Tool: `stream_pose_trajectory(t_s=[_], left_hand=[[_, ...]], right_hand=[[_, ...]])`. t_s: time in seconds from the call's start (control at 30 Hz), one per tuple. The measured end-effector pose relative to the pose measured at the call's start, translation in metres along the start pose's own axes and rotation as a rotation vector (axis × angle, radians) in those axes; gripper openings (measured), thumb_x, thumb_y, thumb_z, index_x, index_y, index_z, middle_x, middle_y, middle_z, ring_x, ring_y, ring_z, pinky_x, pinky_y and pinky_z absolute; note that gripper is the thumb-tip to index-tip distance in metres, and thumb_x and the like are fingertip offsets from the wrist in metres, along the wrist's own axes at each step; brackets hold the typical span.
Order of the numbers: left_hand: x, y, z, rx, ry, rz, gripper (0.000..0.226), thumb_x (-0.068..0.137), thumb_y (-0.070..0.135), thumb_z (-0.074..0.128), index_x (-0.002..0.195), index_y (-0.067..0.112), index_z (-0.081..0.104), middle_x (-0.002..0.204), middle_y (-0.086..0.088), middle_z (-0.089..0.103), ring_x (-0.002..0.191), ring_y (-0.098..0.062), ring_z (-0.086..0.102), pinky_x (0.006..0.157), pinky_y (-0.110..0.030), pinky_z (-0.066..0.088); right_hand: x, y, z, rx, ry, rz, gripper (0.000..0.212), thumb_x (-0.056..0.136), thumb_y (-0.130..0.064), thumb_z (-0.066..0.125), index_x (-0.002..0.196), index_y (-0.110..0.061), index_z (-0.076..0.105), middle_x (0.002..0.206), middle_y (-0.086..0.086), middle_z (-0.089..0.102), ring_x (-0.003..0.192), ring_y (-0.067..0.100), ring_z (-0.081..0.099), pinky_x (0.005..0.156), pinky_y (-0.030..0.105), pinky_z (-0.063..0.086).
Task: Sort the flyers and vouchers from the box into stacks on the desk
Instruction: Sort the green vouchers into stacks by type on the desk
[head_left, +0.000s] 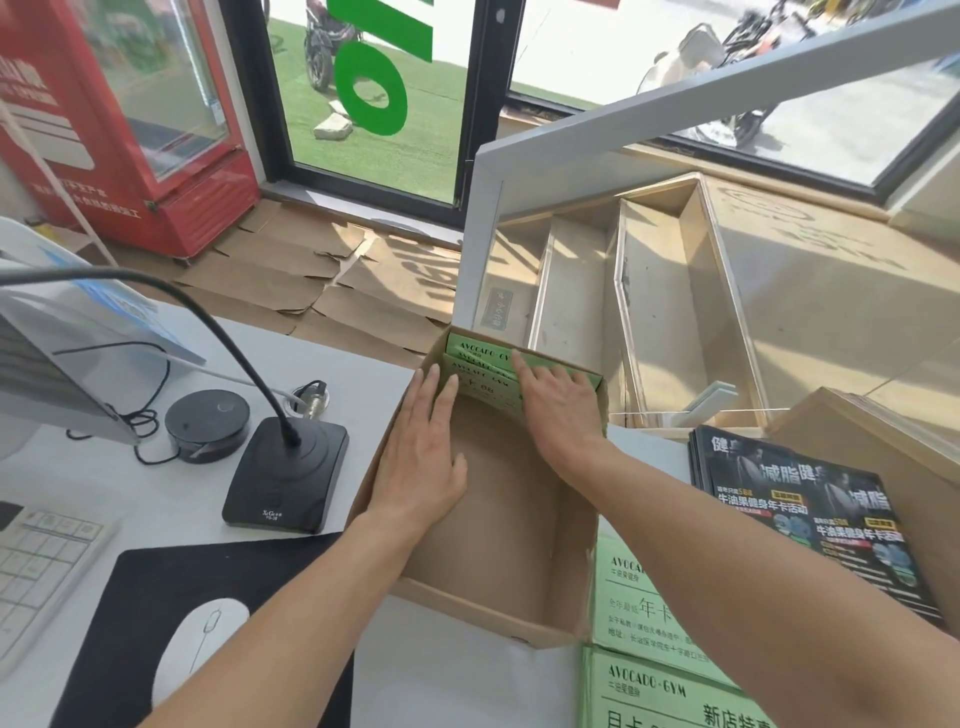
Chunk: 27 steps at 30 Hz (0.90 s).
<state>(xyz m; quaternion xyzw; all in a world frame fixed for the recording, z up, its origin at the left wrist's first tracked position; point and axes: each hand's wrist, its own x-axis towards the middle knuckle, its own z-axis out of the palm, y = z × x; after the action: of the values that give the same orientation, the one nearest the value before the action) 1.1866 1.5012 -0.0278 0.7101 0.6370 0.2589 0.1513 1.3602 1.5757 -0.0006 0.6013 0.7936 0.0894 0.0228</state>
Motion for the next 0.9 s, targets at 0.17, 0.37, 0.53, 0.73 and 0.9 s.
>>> stream_pose_trajectory(t_s=[0.17, 0.37, 0.53, 0.73, 0.9], left_hand=[[0.001, 0.001, 0.000, 0.001, -0.003, -0.004, 0.088, 0.090, 0.019, 0.063, 0.161, 0.020, 0.011, 0.169, 0.000, -0.001, 0.155, -0.013, -0.011, 0.124, -0.029, 0.002], [0.000, -0.002, 0.002, -0.007, -0.015, 0.001, 0.086, 0.090, 0.021, 0.065, 0.160, 0.020, 0.015, 0.169, -0.001, 0.002, 0.155, -0.013, -0.009, 0.126, -0.033, 0.006], [0.001, -0.004, 0.004, -0.008, -0.040, 0.008, 0.086, 0.088, 0.024, 0.066, 0.159, 0.019, 0.018, 0.168, -0.001, 0.005, 0.155, -0.014, -0.008, 0.127, -0.038, 0.011], [0.000, -0.005, 0.004, -0.014, -0.034, 0.013, 0.085, 0.088, 0.024, 0.068, 0.158, 0.017, 0.021, 0.168, -0.002, 0.008, 0.155, -0.015, -0.006, 0.125, -0.031, 0.004], [0.000, -0.006, 0.005, -0.023, 0.002, 0.018, 0.082, 0.090, 0.025, 0.066, 0.158, 0.018, 0.021, 0.168, -0.001, 0.010, 0.155, -0.014, -0.004, 0.121, -0.024, -0.002]], right_hand=[[0.006, 0.007, 0.011, 0.010, 0.024, 0.046, 0.079, 0.093, -0.004, 0.051, 0.160, -0.021, 0.011, 0.112, 0.005, 0.065, 0.109, 0.029, 0.057, 0.094, 0.043, 0.044], [0.007, 0.010, 0.009, -0.003, 0.027, 0.013, 0.081, 0.092, -0.006, 0.054, 0.160, -0.020, 0.012, 0.121, 0.007, 0.064, 0.116, 0.030, 0.054, 0.094, 0.043, 0.043], [0.006, 0.009, 0.011, -0.001, 0.022, -0.004, 0.083, 0.092, -0.002, 0.051, 0.160, -0.022, 0.010, 0.119, 0.005, 0.062, 0.115, 0.029, 0.053, 0.098, 0.044, 0.042], [0.014, 0.003, 0.013, 0.195, 0.000, 0.115, 0.069, 0.091, -0.003, 0.053, 0.152, -0.027, 0.034, 0.125, 0.004, 0.056, 0.120, 0.028, 0.047, 0.099, 0.041, 0.040], [0.017, 0.000, 0.011, 0.089, 0.004, 0.132, 0.036, 0.081, -0.012, 0.066, 0.115, -0.023, 0.064, 0.115, 0.005, 0.051, 0.109, 0.027, 0.044, 0.095, 0.039, 0.038]])
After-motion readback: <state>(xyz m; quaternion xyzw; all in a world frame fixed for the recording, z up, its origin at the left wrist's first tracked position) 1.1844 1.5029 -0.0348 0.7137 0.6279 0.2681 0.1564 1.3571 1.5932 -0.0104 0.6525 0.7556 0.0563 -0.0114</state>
